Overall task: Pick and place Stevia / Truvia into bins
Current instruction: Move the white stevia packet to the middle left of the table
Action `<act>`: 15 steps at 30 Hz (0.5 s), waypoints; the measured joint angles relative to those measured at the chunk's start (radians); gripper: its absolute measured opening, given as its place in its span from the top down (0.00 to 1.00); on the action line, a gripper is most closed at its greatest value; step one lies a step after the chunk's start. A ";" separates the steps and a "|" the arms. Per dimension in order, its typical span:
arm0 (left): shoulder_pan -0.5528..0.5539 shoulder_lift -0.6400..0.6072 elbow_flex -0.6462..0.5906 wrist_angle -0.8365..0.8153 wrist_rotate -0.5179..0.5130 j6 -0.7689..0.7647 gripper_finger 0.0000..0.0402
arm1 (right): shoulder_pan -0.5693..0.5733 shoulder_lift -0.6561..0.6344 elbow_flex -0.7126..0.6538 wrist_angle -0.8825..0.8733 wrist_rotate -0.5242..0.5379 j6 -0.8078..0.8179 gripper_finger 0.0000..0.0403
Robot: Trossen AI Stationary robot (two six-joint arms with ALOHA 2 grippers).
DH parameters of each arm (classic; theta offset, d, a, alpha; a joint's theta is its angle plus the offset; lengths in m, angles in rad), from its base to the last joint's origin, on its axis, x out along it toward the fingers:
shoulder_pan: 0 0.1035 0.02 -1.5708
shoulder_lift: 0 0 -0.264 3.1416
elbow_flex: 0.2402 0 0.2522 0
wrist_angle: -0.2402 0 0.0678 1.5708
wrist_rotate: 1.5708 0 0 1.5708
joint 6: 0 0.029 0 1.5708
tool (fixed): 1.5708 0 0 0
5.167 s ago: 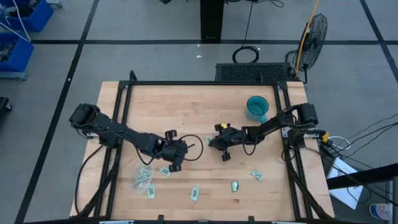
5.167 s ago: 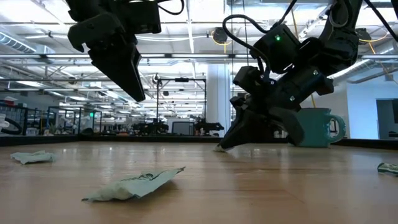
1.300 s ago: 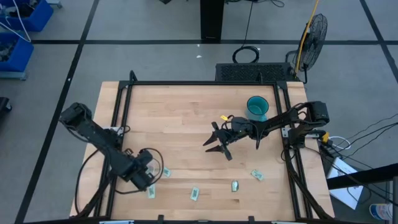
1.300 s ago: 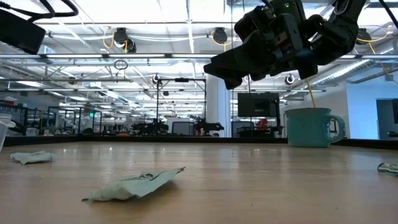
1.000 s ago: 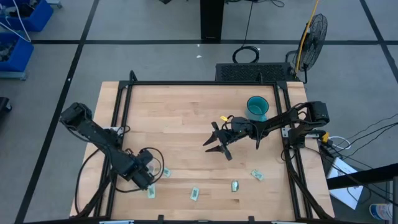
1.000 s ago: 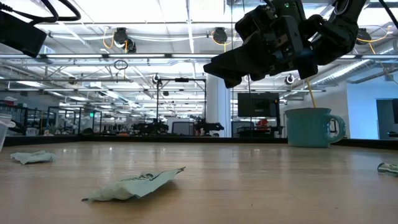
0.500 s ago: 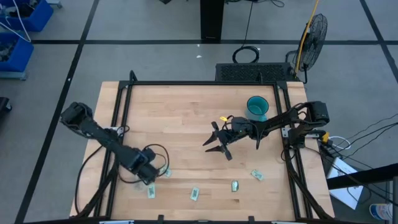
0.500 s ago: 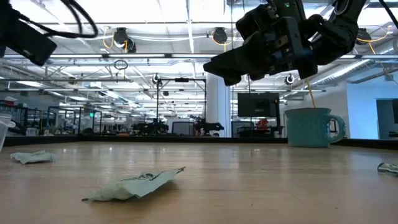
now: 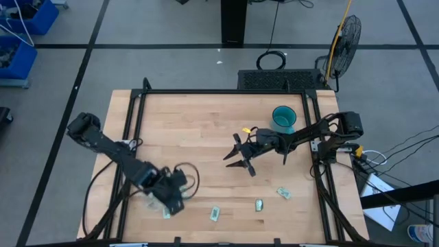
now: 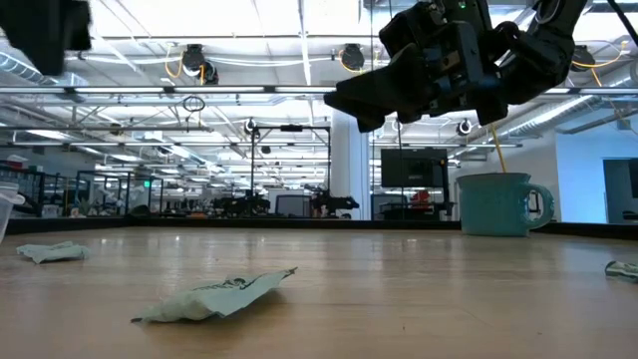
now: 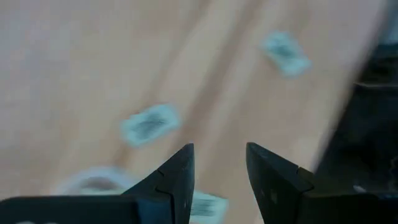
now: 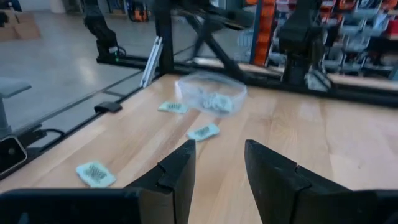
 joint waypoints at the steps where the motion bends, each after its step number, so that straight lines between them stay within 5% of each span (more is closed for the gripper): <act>1: -0.021 0.013 -0.002 0.037 0.001 0.003 0.63 | 0.000 0.000 0.000 -0.015 0.000 0.000 0.67; 9: -0.153 0.170 -0.008 0.110 0.067 -0.031 0.63 | 0.000 0.000 0.000 -0.079 0.000 0.000 0.67; 15: -0.170 0.288 -0.008 0.074 0.194 0.161 0.63 | 0.000 0.000 0.000 -0.082 0.000 0.000 0.67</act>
